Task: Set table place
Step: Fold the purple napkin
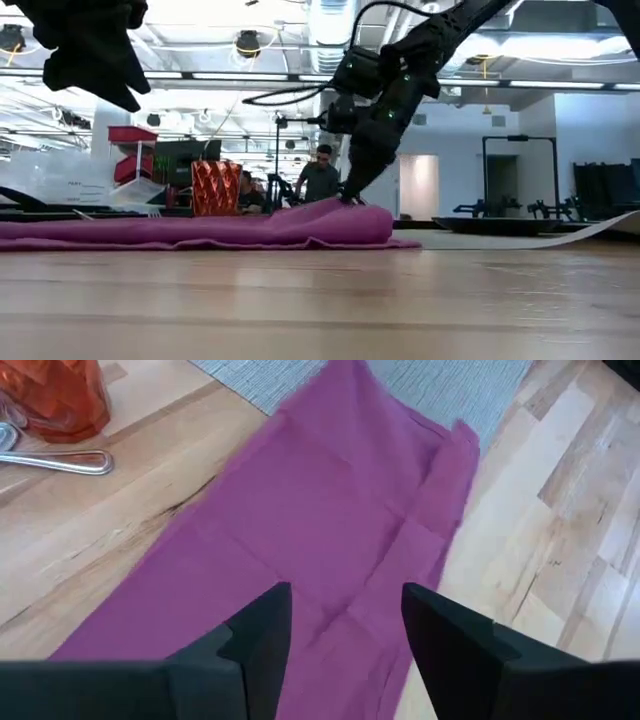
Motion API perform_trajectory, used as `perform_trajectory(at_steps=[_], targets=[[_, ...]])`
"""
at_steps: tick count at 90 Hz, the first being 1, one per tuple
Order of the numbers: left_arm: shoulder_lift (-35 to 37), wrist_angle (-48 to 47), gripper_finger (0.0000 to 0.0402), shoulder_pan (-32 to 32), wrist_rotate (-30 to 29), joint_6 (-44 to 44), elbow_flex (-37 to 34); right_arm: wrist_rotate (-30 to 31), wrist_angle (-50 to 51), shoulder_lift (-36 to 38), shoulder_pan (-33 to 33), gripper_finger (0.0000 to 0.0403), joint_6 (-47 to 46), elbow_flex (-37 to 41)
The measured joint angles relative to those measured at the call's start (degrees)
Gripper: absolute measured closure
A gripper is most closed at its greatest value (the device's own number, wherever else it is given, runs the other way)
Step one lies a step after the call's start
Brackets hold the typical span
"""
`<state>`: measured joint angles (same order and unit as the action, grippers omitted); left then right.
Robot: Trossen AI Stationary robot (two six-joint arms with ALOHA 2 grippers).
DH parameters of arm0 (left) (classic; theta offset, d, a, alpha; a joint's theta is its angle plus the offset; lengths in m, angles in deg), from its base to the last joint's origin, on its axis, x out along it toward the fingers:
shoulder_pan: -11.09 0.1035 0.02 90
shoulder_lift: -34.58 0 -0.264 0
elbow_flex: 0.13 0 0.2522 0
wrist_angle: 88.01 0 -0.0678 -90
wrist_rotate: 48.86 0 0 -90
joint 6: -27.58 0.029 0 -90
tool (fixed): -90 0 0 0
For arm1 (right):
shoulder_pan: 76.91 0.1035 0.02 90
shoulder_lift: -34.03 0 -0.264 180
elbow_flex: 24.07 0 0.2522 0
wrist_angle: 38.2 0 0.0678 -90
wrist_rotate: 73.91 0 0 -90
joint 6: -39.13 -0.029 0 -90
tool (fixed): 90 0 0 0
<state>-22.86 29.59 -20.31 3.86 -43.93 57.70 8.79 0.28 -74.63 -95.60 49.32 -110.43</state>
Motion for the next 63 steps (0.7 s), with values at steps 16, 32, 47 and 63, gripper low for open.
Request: perform_trajectory(at_steps=[16, 32, 47, 63], targets=[[0.0, 0.0, 0.0228, 0.0, 0.0, -0.3, 0.0, 1.3, 1.4, 0.0, -4.7, 0.0403, -1.9, -0.1], [0.0, 0.0, 0.0228, 0.0, 0.0, -0.3, 0.0, 0.4, 0.6, 0.0, -7.1, 0.0403, -3.3, -0.1], [0.0, 0.0, 0.0228, 0.0, 0.0, -0.3, 0.0, -0.1, 0.4, -0.6, -7.8, 0.0403, -3.0, -0.1], [0.0, -0.4, 0.0228, 0.3, 4.6, -0.3, -0.6, -0.1, -0.2, -1.4, -9.5, 0.0403, -3.8, -0.1]])
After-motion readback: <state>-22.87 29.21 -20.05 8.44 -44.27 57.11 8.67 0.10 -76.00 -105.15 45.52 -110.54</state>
